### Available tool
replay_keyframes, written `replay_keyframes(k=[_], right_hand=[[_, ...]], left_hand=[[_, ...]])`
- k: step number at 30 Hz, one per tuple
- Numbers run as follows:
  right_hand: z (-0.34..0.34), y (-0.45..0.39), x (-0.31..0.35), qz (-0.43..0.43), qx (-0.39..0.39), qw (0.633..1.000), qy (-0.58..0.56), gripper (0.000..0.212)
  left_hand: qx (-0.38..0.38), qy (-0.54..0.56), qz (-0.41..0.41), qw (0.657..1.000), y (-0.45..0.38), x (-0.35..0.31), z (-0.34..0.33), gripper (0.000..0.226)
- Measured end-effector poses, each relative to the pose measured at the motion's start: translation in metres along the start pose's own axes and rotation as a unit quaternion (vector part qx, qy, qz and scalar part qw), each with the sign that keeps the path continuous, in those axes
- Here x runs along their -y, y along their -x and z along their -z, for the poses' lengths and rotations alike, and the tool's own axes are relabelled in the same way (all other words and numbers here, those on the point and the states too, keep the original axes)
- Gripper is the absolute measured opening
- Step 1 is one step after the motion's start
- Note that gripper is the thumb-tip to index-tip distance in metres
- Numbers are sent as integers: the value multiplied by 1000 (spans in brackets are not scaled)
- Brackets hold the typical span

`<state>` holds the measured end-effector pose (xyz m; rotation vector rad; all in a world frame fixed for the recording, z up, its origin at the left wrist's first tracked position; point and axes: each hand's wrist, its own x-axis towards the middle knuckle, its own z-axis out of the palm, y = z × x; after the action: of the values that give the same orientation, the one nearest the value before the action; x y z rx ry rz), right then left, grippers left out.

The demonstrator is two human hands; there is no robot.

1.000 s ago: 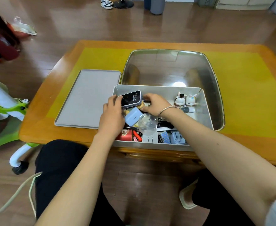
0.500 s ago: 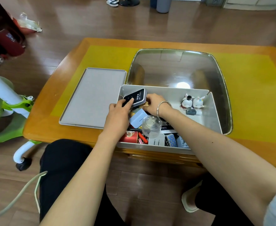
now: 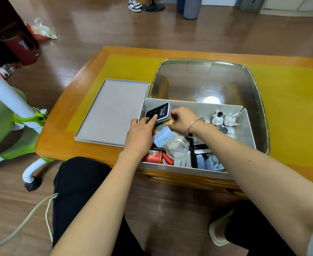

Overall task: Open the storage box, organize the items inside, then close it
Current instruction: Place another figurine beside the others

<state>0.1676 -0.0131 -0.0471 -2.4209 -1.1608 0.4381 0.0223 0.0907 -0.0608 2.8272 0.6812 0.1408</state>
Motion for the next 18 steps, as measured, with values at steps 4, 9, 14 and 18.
replay_keyframes(k=[4,9,14,18], right_hand=[[8,2,4,44,-43,998,29,26],[26,15,1,58,-131,990,2,43],[40,43,-10,49,-162,985,24,41],[53,67,-24,7,-220,976,-1,39]], left_hand=[[-8,14,8,1000,1,-1,1,72],[-18,26,16,999,2,-1,1,75],[-22,-8,19,1000,2,0,1,73],[-29,-22,16,999,2,-1,2,66]])
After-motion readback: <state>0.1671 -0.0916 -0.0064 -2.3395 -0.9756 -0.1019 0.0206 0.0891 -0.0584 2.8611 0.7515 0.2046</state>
